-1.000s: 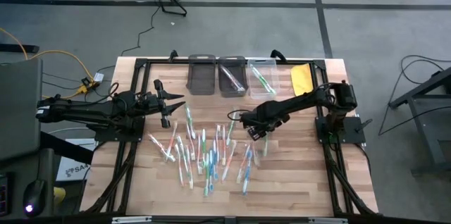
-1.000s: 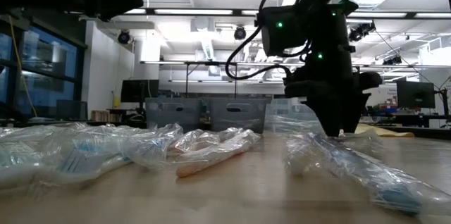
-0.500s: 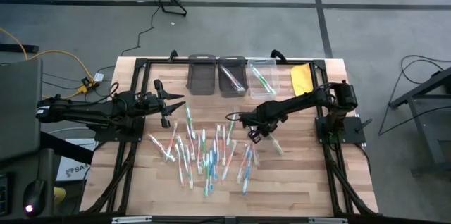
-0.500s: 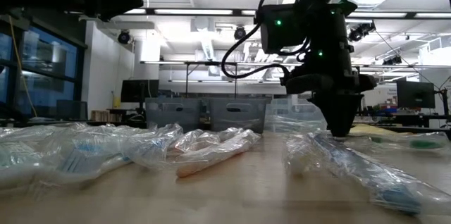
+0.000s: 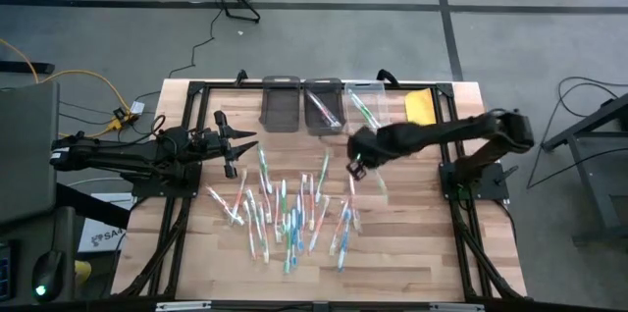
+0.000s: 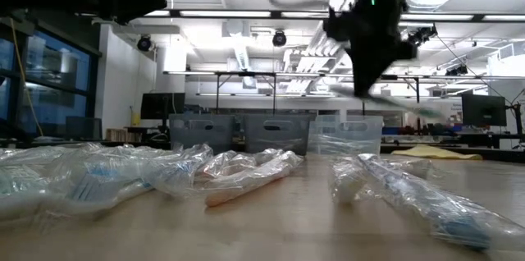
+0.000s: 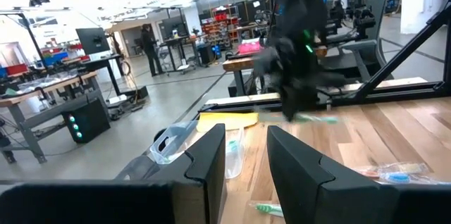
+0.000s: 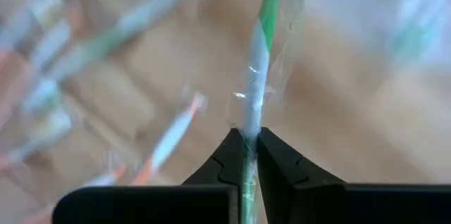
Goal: Pick & Place Toothbrushes
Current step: Put the green toothbrush into the transparent bin
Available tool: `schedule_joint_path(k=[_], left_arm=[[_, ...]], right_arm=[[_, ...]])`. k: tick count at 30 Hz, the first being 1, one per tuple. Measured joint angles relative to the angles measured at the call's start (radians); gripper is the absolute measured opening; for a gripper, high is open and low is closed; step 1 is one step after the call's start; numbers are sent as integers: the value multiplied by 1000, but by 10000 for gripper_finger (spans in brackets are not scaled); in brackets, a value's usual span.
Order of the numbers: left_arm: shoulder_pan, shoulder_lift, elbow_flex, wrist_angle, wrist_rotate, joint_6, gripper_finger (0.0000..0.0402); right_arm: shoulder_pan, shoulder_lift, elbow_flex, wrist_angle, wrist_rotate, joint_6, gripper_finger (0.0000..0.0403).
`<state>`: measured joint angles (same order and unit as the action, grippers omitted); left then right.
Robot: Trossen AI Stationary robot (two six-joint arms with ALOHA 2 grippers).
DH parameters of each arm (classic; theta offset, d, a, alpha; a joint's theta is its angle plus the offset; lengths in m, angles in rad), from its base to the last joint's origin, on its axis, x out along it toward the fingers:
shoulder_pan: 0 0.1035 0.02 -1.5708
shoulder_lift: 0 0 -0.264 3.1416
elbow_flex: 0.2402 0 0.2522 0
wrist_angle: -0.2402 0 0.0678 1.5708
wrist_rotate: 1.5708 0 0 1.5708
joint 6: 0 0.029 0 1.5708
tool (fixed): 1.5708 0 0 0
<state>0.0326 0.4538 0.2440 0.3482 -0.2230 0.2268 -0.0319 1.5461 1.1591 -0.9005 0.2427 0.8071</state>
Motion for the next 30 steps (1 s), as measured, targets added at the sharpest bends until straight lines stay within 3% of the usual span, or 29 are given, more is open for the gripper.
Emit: schedule_joint_path(k=[6,17,30], left_arm=[[0,0,0,0,0,-3,101],[0,0,0,1,1,-7,101],[0,0,0,0,4,-7,101]], right_arm=[[-176,-38,70,52,-9,-259,15],[-523,72,259,68,-202,-594,15],[-671,278,290,42,-275,-725,17]])
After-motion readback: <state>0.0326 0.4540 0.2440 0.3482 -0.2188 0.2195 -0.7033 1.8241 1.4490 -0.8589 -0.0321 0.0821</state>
